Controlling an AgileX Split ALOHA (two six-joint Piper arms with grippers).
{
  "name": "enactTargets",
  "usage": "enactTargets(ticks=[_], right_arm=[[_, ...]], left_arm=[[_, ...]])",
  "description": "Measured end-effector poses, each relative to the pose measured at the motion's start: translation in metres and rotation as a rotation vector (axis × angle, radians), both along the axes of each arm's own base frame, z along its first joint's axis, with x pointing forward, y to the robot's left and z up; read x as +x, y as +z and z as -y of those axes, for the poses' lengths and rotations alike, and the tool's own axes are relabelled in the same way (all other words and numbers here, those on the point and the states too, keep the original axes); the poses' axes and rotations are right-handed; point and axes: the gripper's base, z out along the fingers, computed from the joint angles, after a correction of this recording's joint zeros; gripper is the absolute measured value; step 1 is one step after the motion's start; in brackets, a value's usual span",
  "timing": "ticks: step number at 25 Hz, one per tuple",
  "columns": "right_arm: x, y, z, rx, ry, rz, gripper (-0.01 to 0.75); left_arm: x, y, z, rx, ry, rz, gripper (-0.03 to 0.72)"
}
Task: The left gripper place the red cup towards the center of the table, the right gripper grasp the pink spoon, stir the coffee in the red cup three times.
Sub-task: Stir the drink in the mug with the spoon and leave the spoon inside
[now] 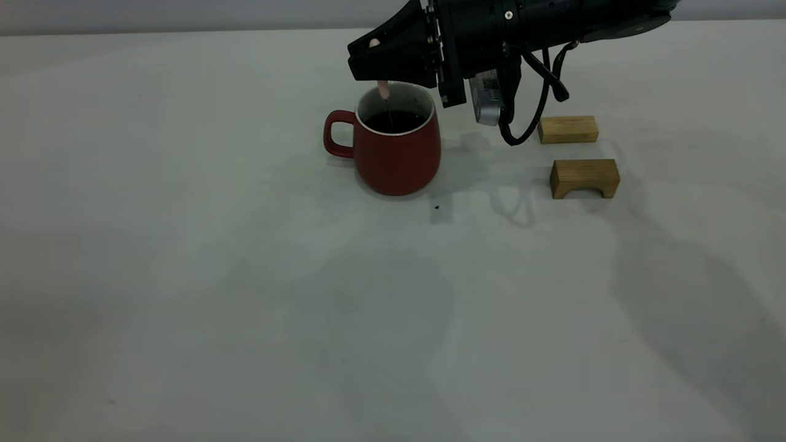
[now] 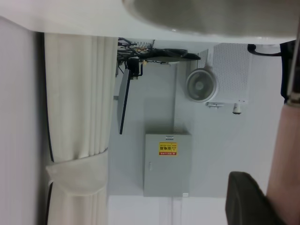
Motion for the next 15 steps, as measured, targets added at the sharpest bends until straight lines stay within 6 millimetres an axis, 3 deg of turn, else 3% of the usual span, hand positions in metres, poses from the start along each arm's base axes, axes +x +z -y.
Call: enactTargets(ticks=[3, 7, 11, 15], right_arm=[[-0.002, -0.002, 0.000, -0.023, 0.026, 0.007, 0.181], [-0.008, -0.001, 0.002, -0.100, 0.122, 0.072, 0.407], [-0.012, 0.012, 0.006, -0.198, 0.272, 0.236, 0.633], [-0.018, 0.030, 0.015, -0.331, 0.498, 0.464, 0.698]], left_arm=[[0.000, 0.000, 0.000, 0.000, 0.000, 0.000, 0.355], [0.000, 0.000, 0.000, 0.000, 0.000, 0.000, 0.355], [0.000, 0.000, 0.000, 0.000, 0.000, 0.000, 0.355], [0.000, 0.000, 0.000, 0.000, 0.000, 0.000, 0.355]])
